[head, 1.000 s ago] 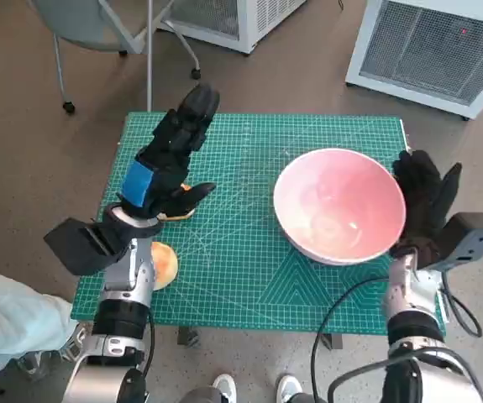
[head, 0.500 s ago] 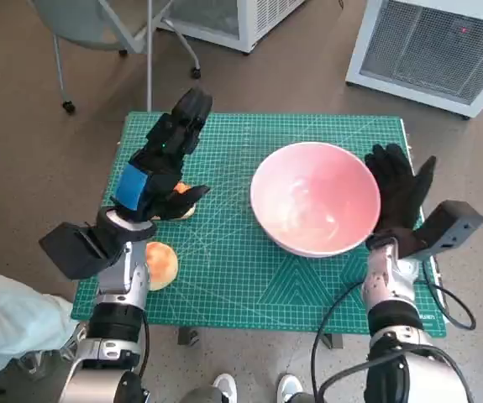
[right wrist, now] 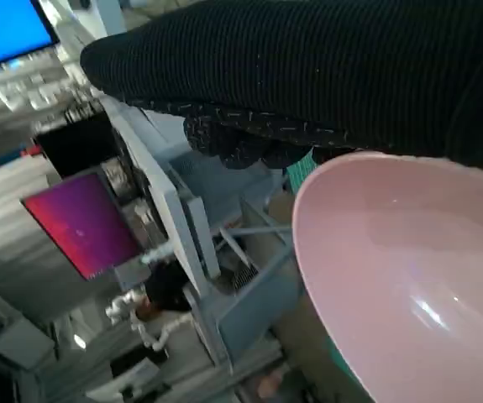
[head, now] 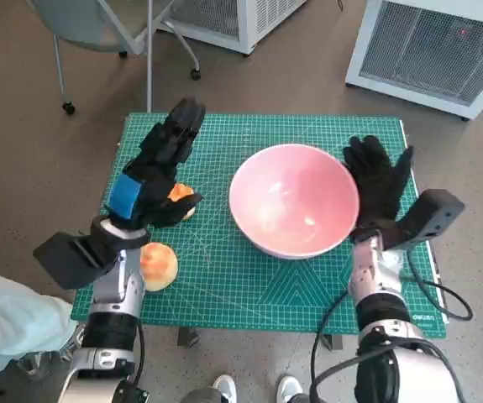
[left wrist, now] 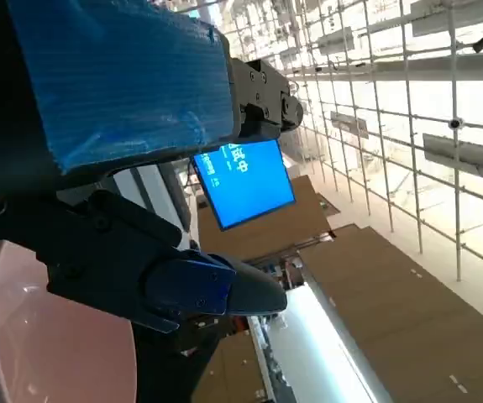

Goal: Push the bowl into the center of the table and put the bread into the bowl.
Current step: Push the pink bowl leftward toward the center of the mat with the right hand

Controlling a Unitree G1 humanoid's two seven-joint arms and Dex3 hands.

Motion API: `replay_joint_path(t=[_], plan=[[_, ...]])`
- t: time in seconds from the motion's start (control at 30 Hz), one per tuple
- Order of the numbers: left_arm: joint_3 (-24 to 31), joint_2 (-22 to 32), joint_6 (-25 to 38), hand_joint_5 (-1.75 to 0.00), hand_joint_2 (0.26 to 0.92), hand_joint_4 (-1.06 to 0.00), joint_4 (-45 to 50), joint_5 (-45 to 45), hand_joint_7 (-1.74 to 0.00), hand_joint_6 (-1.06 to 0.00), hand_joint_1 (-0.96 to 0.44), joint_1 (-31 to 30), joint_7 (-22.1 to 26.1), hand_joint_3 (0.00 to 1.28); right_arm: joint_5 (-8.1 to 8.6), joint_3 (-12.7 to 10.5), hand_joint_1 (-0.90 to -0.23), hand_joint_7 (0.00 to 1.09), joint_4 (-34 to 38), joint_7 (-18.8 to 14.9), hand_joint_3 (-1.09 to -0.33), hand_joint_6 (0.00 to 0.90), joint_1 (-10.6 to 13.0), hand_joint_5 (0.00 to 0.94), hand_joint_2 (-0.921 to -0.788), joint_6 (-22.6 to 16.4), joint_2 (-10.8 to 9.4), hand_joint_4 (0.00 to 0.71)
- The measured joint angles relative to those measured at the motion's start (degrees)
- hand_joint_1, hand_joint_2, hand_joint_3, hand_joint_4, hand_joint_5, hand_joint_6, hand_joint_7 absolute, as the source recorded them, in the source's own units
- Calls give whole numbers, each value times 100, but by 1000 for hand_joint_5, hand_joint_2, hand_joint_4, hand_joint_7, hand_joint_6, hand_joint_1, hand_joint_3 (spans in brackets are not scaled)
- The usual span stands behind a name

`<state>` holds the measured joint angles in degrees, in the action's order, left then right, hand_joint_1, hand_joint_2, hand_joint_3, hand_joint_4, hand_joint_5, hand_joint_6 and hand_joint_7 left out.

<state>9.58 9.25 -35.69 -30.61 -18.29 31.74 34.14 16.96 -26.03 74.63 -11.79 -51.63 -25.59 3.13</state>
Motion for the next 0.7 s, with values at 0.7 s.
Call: replay_joint_path(t=[0.7], plan=[[-12, 7, 77, 0, 921, -85, 187, 13, 0, -206, -626, -99, -189, 229, -152, 124, -625, 258, -3, -170, -941, 131, -164, 1, -921, 126, -75, 162]])
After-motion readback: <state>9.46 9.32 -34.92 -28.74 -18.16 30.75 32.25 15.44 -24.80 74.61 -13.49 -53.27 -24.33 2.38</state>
